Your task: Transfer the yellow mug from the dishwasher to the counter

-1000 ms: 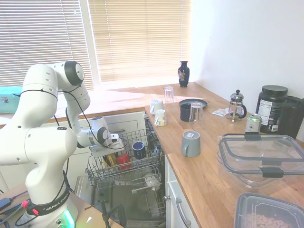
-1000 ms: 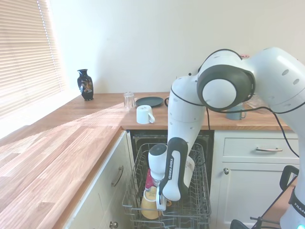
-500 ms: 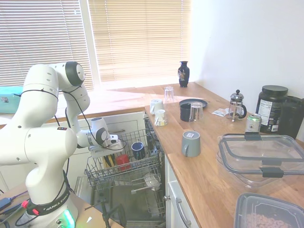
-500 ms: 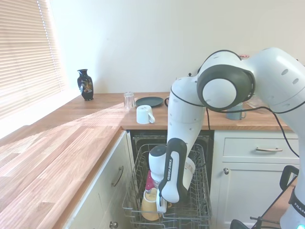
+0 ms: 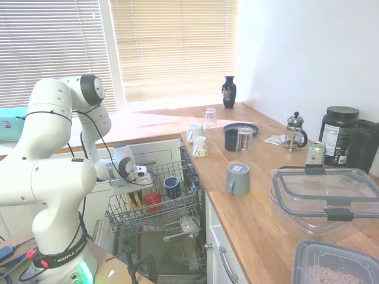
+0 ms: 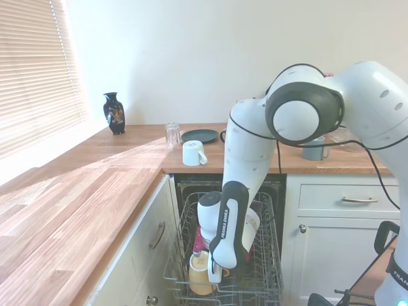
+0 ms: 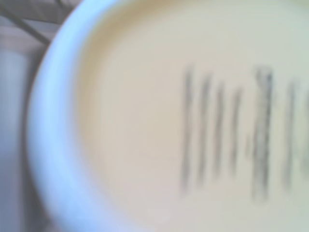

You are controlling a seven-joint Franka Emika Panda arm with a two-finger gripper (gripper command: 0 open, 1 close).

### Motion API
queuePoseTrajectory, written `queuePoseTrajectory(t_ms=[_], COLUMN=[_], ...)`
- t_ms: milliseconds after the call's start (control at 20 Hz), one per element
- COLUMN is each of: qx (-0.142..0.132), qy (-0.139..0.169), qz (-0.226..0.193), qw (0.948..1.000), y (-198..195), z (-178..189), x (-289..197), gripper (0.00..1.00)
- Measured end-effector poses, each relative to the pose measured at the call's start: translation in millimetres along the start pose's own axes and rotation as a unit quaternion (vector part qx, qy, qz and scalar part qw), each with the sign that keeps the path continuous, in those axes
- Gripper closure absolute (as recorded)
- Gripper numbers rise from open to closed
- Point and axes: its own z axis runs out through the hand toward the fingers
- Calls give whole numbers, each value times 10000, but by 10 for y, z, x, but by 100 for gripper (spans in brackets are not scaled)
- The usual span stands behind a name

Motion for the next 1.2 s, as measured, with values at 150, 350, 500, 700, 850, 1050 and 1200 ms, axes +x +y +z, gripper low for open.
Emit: queuePoseTrajectory(t_ms=[150, 350, 500, 700, 850, 1050, 1200], qx=[33, 26, 23, 71, 55, 32, 60], qy=[61, 143, 268, 438, 553, 657, 753], qz=[152, 285, 349, 422, 548, 759, 960], qw=[9999, 9995, 9990, 9981, 9969, 9949, 9925], y=[-109, -132, -138, -187, -168, -81, -2], z=[-230, -415, -613, -1003, -1224, -1428, -1715], x=[-78, -85, -59, 29, 104, 209, 360], gripper=[100, 100, 100, 100, 100, 100, 100])
